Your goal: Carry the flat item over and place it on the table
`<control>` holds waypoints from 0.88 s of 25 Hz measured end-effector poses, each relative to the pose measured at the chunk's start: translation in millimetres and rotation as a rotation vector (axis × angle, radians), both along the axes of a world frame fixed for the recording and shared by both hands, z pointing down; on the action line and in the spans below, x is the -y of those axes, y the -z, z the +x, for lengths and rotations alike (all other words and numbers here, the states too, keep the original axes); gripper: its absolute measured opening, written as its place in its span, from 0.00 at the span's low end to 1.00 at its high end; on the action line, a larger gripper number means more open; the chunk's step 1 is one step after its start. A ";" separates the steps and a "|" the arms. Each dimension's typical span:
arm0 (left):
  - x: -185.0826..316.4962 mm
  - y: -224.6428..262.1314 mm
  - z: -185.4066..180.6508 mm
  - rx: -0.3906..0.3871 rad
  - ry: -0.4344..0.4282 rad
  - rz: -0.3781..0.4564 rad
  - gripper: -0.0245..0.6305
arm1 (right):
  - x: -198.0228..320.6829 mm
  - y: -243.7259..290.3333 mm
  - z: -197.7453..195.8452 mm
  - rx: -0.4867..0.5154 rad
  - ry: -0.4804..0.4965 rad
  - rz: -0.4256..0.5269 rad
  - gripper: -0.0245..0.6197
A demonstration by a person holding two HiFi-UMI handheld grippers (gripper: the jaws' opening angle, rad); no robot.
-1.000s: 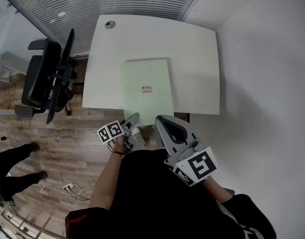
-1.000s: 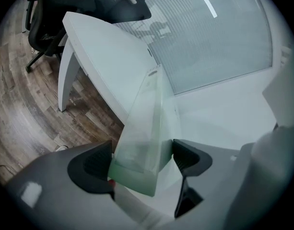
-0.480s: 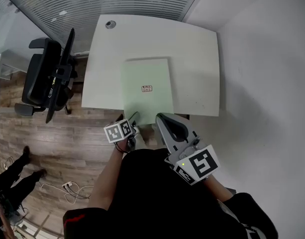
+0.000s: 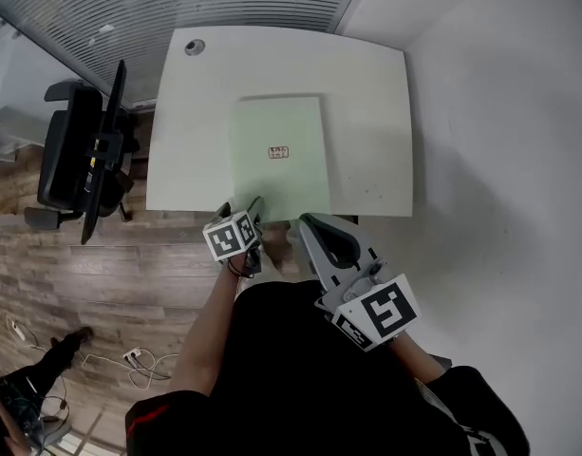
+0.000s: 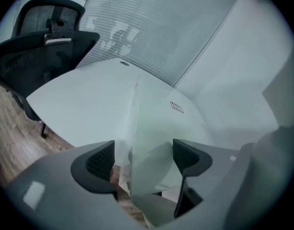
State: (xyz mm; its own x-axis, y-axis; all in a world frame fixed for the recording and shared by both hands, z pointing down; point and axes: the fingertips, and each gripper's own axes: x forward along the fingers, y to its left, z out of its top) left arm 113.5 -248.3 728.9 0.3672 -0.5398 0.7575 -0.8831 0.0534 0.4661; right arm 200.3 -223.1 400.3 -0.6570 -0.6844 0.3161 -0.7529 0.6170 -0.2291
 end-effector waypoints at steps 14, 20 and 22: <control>37.7 1.0 16.1 0.026 0.050 0.007 0.61 | 13.4 0.9 29.3 0.017 -0.029 0.004 0.04; 59.7 -0.9 24.4 0.020 0.068 -0.006 0.61 | 16.5 -0.2 39.4 0.020 -0.036 0.002 0.04; 66.8 -0.9 26.3 0.026 0.073 -0.001 0.61 | 16.8 -0.1 41.8 0.021 -0.037 0.003 0.04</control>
State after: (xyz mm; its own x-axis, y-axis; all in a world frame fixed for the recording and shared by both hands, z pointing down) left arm 139.9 -315.2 729.8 0.3075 -0.5634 0.7668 -0.8886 0.1184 0.4432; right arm 242.2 -240.0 400.4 -0.6376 -0.7095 0.3002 -0.7704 0.5894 -0.2432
